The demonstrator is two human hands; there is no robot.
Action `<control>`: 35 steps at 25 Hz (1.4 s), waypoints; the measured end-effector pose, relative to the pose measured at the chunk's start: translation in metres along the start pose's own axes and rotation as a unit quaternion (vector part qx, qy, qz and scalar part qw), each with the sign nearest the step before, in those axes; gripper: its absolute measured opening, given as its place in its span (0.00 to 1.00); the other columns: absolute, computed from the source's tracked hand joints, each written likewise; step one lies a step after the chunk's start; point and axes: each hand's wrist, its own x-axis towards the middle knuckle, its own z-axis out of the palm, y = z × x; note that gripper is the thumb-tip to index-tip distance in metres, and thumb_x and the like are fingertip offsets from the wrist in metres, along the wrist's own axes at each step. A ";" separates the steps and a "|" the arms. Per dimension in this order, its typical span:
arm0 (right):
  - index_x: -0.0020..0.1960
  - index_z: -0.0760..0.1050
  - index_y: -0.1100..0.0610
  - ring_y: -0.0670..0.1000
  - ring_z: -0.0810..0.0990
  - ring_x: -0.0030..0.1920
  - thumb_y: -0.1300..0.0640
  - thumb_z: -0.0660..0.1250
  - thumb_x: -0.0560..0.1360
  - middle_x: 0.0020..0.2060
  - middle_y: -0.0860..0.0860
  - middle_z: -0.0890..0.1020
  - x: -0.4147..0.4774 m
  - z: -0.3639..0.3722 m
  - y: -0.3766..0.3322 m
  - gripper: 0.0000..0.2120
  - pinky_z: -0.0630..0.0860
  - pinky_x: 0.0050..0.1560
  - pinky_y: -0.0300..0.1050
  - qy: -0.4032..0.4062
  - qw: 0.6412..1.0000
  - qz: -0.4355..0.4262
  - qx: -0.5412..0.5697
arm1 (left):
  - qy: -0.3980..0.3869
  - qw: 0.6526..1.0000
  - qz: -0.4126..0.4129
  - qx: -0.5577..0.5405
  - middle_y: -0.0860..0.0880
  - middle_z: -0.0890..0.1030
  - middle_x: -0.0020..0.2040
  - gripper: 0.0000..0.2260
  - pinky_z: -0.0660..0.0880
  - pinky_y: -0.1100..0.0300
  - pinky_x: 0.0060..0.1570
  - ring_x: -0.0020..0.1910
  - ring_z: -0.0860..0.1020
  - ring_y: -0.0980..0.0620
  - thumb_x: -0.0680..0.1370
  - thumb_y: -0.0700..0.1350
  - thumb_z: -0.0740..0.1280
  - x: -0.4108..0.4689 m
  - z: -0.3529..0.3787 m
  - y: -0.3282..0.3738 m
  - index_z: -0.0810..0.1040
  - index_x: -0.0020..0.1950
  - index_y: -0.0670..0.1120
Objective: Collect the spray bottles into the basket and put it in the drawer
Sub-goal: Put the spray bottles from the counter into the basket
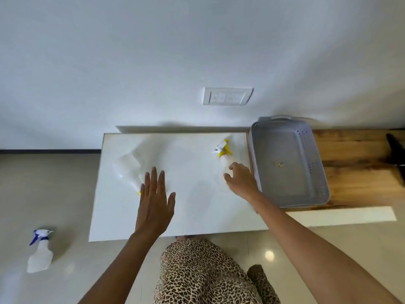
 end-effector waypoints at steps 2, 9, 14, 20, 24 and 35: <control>0.61 0.69 0.63 0.61 0.72 0.62 0.52 0.58 0.78 0.60 0.60 0.75 0.037 0.018 0.001 0.17 0.69 0.59 0.52 -0.002 0.998 0.013 -0.053 | -0.024 1.000 0.007 -0.001 0.44 0.47 0.77 0.27 0.48 0.50 0.74 0.76 0.45 0.45 0.78 0.45 0.58 0.027 0.019 -0.013 0.51 0.74 0.43; 0.64 0.67 0.63 0.60 0.74 0.63 0.50 0.61 0.77 0.62 0.59 0.76 0.133 0.066 0.010 0.22 0.66 0.63 0.54 -0.010 0.988 0.088 -0.124 | -0.134 0.990 0.007 -0.039 0.48 0.68 0.71 0.18 0.67 0.54 0.64 0.68 0.69 0.49 0.78 0.44 0.60 0.081 0.072 -0.039 0.65 0.69 0.47; 0.61 0.69 0.61 0.61 0.77 0.57 0.54 0.60 0.76 0.57 0.59 0.79 0.135 0.064 0.015 0.17 0.69 0.56 0.50 0.011 0.991 0.116 -0.059 | -0.182 0.983 -0.004 -0.033 0.50 0.71 0.69 0.15 0.69 0.53 0.63 0.66 0.71 0.49 0.78 0.44 0.60 0.090 0.081 -0.043 0.70 0.64 0.48; 0.59 0.72 0.56 0.58 0.78 0.52 0.48 0.68 0.72 0.50 0.56 0.82 0.056 0.015 0.024 0.19 0.72 0.47 0.48 0.223 0.935 0.081 0.264 | -0.204 0.978 0.032 0.001 0.50 0.74 0.66 0.12 0.71 0.52 0.59 0.62 0.74 0.48 0.78 0.45 0.60 0.099 0.069 -0.021 0.73 0.61 0.48; 0.58 0.75 0.54 0.50 0.79 0.55 0.54 0.73 0.70 0.52 0.49 0.81 0.000 -0.013 0.070 0.18 0.76 0.57 0.45 0.403 0.796 0.120 0.435 | -0.212 0.976 0.035 0.021 0.51 0.77 0.62 0.11 0.72 0.53 0.55 0.57 0.76 0.48 0.78 0.46 0.60 0.096 0.068 0.003 0.75 0.58 0.51; 0.57 0.77 0.60 0.57 0.81 0.53 0.53 0.74 0.68 0.51 0.57 0.83 0.010 0.020 0.174 0.21 0.78 0.51 0.47 0.328 0.839 0.214 0.378 | -0.201 0.979 0.016 0.016 0.49 0.78 0.61 0.09 0.71 0.56 0.53 0.56 0.77 0.50 0.77 0.45 0.61 0.066 0.110 0.037 0.76 0.56 0.50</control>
